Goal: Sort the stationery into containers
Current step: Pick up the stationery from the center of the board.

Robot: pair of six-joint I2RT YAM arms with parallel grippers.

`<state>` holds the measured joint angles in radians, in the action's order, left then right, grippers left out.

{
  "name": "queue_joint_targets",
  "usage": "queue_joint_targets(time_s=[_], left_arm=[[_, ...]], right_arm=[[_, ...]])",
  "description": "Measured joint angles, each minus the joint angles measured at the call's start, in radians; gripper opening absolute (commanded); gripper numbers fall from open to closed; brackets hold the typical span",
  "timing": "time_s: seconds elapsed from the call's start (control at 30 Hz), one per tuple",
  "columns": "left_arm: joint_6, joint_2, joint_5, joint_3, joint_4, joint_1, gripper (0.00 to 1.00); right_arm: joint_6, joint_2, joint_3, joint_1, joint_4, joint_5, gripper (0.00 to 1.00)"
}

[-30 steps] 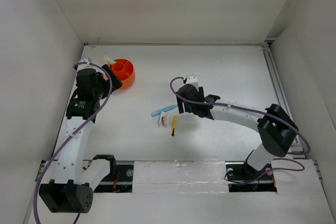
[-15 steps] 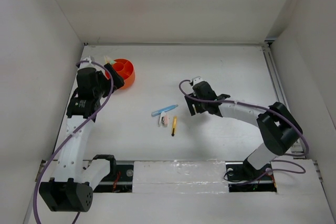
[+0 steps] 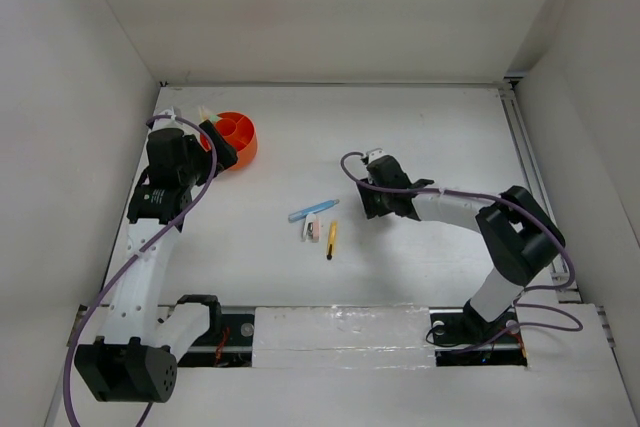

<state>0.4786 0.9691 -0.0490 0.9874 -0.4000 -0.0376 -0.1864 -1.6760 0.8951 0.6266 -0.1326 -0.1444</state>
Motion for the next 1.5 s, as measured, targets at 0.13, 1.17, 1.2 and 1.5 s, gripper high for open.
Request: queue_joint_targets(time_s=[0.13, 1.17, 1.2, 1.5], left_arm=[[0.0, 0.0, 0.0, 0.0, 0.0, 0.0, 1.0], [0.06, 0.193, -0.814, -0.064, 0.254, 0.0, 0.94], [0.066, 0.195, -0.825, -0.066, 0.264, 0.0, 0.93], [0.107, 0.207, -0.895, -0.098, 0.324, 0.0, 0.85]], right_arm=[[-0.024, 0.0, -0.002, -0.003, 0.005, -0.009, 0.22], [0.423, 0.068, 0.27, 0.192, 0.259, 0.497, 0.0], [0.429, 0.07, 0.27, 0.194, 0.264, 0.505, 0.0], [0.459, 0.085, 0.284, 0.21, 0.284, 0.547, 0.0]])
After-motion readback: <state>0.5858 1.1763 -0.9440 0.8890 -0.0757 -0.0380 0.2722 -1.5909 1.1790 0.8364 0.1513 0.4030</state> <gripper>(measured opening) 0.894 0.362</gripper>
